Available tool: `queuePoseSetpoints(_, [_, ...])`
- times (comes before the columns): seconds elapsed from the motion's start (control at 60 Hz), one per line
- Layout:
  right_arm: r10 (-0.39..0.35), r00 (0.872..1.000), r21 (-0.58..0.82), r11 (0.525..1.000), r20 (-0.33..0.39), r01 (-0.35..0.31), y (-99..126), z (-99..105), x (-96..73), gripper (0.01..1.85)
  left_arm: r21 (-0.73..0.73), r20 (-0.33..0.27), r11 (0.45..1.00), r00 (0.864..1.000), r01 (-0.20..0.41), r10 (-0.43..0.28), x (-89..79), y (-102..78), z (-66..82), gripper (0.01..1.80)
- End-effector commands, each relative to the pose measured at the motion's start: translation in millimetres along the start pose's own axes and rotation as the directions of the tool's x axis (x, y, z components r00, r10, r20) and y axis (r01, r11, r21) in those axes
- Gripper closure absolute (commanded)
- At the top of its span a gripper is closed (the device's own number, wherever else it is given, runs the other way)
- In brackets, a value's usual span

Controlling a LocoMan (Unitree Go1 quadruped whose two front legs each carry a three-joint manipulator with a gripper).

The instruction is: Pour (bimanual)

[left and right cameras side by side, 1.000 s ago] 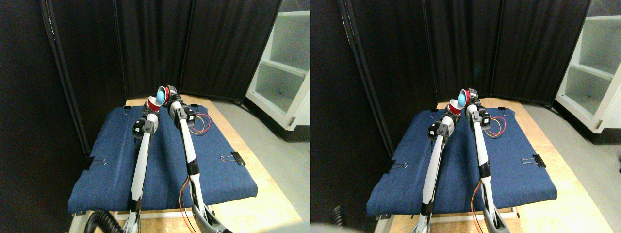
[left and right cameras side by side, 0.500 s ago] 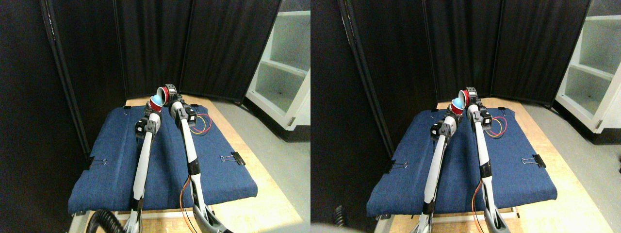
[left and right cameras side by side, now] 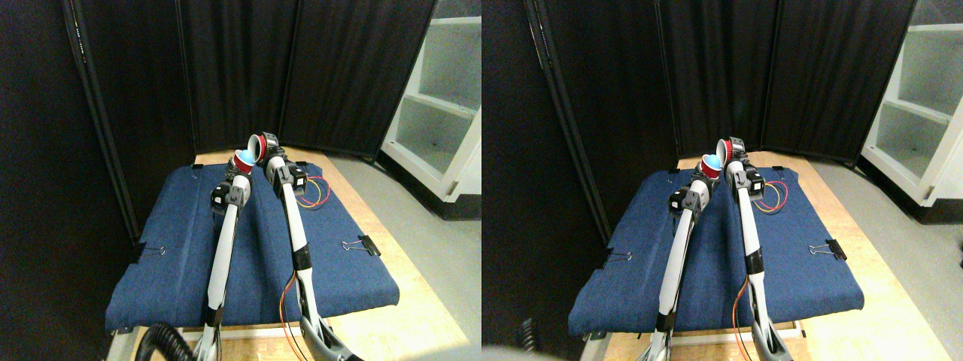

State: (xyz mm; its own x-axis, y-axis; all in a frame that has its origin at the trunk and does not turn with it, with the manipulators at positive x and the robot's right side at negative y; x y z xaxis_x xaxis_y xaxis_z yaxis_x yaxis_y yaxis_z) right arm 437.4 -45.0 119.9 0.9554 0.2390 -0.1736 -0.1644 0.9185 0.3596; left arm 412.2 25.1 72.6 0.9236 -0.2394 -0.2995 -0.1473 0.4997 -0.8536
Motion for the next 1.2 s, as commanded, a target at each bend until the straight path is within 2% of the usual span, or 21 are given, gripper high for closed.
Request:
queuePoseSetpoints(0.017, [-0.010, 1.000, 0.024, 1.000, -0.001, 0.010, 2, 5, 2.6, 1.52, -0.017, 0.018, 0.999, 0.999, 0.039, -0.039, -3.6, -7.4, 3.0, 1.48])
queuePoseSetpoints(0.133, [-0.050, 0.999, 0.080, 0.996, 0.009, 0.050, 1, 6, -0.2, 1.52, -0.019, 0.027, 0.999, 0.999, 0.031, -0.030, -5.3, -6.8, 2.9, 1.48])
queuePoseSetpoints(0.233, [-0.061, 0.998, 0.101, 0.993, 0.014, 0.059, 1, 6, -2.2, 1.51, -0.019, 0.026, 0.999, 0.999, 0.034, -0.033, -5.2, -5.8, 3.2, 1.48])
queuePoseSetpoints(0.3, [-0.085, 0.996, 0.191, 0.978, 0.020, 0.080, 0, 6, -3.0, 1.51, -0.018, 0.019, 0.999, 0.999, 0.038, -0.037, -5.4, -5.5, 3.9, 1.48])
queuePoseSetpoints(0.317, [-0.104, 0.994, 0.267, 0.959, 0.025, 0.094, -2, 4, -3.0, 1.52, -0.018, 0.022, 0.999, 0.999, 0.041, -0.040, -6.0, -5.6, 4.2, 1.48])
queuePoseSetpoints(0.367, [-0.098, 0.995, 0.351, 0.933, 0.023, 0.084, -5, 4, -0.9, 1.53, -0.028, 0.033, 0.999, 0.999, 0.039, -0.038, -6.5, -5.6, 4.6, 1.48])
queuePoseSetpoints(0.417, [-0.094, 0.995, 0.479, 0.875, 0.022, 0.072, -9, 3, 1.5, 1.53, -0.027, 0.038, 0.999, 0.999, 0.038, -0.037, -6.9, -4.9, 6.0, 1.48])
queuePoseSetpoints(0.45, [-0.120, 0.992, 0.511, 0.855, 0.029, 0.088, -11, 2, 1.6, 1.53, -0.023, 0.039, 0.999, 0.998, 0.041, -0.041, -6.7, -4.2, 7.1, 1.48])
queuePoseSetpoints(0.483, [-0.112, 0.992, 0.562, 0.825, 0.055, 0.062, -13, 0, 1.6, 1.53, -0.017, 0.043, 0.999, 0.998, 0.041, -0.041, -7.0, -3.8, 8.0, 1.48])
queuePoseSetpoints(0.5, [-0.112, 0.992, 0.562, 0.825, 0.055, 0.062, -13, 0, 1.6, 1.53, -0.017, 0.043, 0.999, 0.998, 0.041, -0.041, -7.0, -3.8, 8.0, 1.48])
queuePoseSetpoints(0.517, [-0.096, 0.993, 0.604, 0.796, 0.063, 0.039, -14, -1, 2.2, 1.53, -0.011, 0.048, 0.999, 0.998, 0.039, -0.038, -7.1, -3.4, 8.9, 1.48])
queuePoseSetpoints(0.617, [-0.091, 0.992, 0.677, 0.736, 0.085, 0.009, -21, -7, 4.1, 1.53, -0.006, 0.062, 0.999, 0.998, 0.033, -0.033, -5.6, 0.6, 14.7, 1.48])
queuePoseSetpoints(0.683, [-0.116, 0.988, 0.707, 0.707, 0.103, 0.009, -25, -9, 5.4, 1.53, -0.011, 0.072, 1.000, 0.997, 0.030, -0.029, -4.4, 3.0, 16.5, 1.48])
queuePoseSetpoints(0.783, [-0.113, 0.986, 0.706, 0.708, 0.125, -0.008, -30, -12, 7.6, 1.53, -0.036, 0.098, 0.999, 0.995, 0.013, -0.009, -2.0, 7.9, 18.9, 1.48])
queuePoseSetpoints(0.833, [-0.091, 0.986, 0.748, 0.662, 0.137, -0.043, -33, -15, 8.7, 1.53, -0.055, 0.118, 0.998, 0.993, 0.002, 0.004, 0.4, 11.0, 20.4, 1.48])
queuePoseSetpoints(0.9, [-0.079, 0.987, 0.758, 0.650, 0.138, -0.054, -36, -18, 10.0, 1.53, -0.072, 0.130, 0.997, 0.991, -0.007, 0.016, 3.1, 14.2, 21.4, 1.48])
queuePoseSetpoints(0.933, [-0.087, 0.987, 0.797, 0.601, 0.133, -0.054, -38, -20, 10.9, 1.53, -0.088, 0.136, 0.996, 0.990, -0.012, 0.024, 5.0, 16.5, 22.1, 1.48])
queuePoseSetpoints(0.95, [-0.090, 0.987, 0.802, 0.595, 0.131, -0.052, -39, -21, 10.8, 1.53, -0.096, 0.146, 0.995, 0.989, -0.014, 0.028, 6.3, 17.8, 22.3, 1.48])
queuePoseSetpoints(1.0, [-0.092, 0.987, 0.792, 0.608, 0.133, -0.050, -40, -23, 10.3, 1.53, -0.107, 0.157, 0.994, 0.987, -0.016, 0.033, 8.4, 19.7, 22.6, 1.48])
queuePoseSetpoints(1.167, [-0.098, 0.985, 0.805, 0.591, 0.143, -0.058, -46, -29, 11.6, 1.53, -0.165, 0.178, 0.986, 0.982, -0.038, 0.067, 19.3, 30.9, 23.8, 1.48])
queuePoseSetpoints(1.2, [-0.107, 0.985, 0.822, 0.567, 0.133, -0.050, -48, -30, 12.1, 1.53, -0.174, 0.188, 0.984, 0.979, -0.043, 0.076, 21.9, 33.6, 24.4, 1.48])
